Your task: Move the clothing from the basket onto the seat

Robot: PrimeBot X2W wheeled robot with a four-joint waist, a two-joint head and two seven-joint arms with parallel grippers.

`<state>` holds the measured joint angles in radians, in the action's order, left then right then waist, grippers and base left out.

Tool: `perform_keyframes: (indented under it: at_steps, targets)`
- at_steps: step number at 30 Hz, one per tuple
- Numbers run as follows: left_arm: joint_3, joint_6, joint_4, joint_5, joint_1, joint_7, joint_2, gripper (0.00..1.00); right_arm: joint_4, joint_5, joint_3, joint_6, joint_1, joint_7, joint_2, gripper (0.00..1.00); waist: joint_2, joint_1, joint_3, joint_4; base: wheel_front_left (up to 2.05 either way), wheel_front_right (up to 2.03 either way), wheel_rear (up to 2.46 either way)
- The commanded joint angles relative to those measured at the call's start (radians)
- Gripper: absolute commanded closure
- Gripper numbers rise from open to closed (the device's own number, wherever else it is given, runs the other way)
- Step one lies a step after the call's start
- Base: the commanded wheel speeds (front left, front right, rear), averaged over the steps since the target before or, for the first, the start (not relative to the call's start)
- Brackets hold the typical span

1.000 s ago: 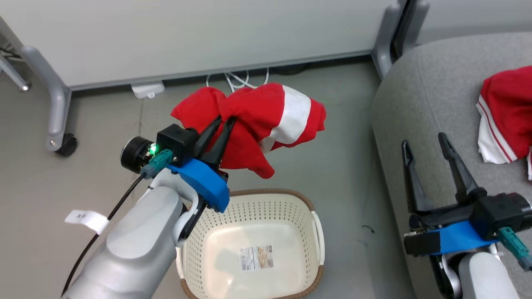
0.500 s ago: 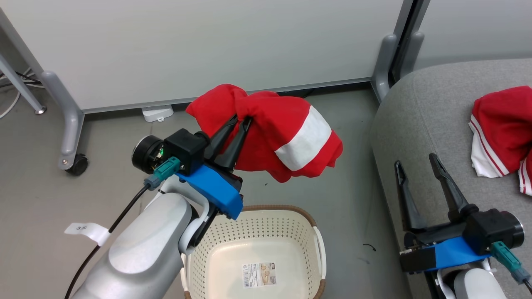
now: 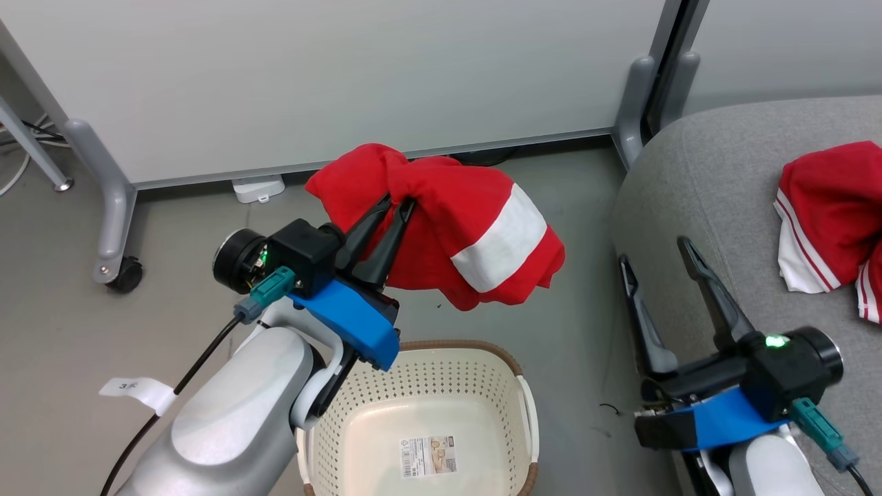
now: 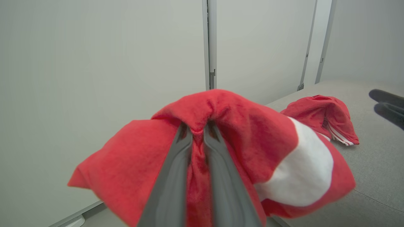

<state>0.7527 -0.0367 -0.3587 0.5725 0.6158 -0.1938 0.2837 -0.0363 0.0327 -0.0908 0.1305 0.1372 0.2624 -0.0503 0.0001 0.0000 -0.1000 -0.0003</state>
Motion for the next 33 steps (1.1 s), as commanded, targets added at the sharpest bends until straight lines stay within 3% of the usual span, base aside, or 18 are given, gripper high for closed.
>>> perform_keyframes:
  at_steps: [1, 10, 19, 33]
  targets:
    - [-0.002, 0.001, 0.004, 0.005, -0.012, 0.002, 0.005, 1.0, 0.012, -0.007, -0.005, 0.0, 0.018, 0.004, 0.0, 0.0, -0.0001, 0.0, 0.0, -0.001, 0.0, 0.0, 0.0]
    - [0.009, 0.007, 0.0, 0.004, -0.007, 0.0, 0.004, 1.0, 0.06, -0.018, -0.136, 0.0, 0.111, 0.004, -0.005, 0.0, -0.0001, 0.0, 0.003, -0.005, 0.0, 0.0, 0.0]
    - [0.025, 0.004, 0.003, -0.01, 0.023, -0.004, -0.01, 1.0, -0.103, -0.047, -0.257, 0.0, 0.227, 0.004, -0.018, 0.0, -0.0001, 0.0, -0.01, 0.011, 0.0, 0.0, 0.0]
    - [0.053, -0.003, 0.001, -0.017, 0.036, -0.01, -0.022, 1.0, -0.39, -0.129, -0.294, 0.0, 0.343, 0.004, -0.003, 0.0, -0.0001, 0.0, -0.024, 0.029, 0.0, 0.0, 0.0]
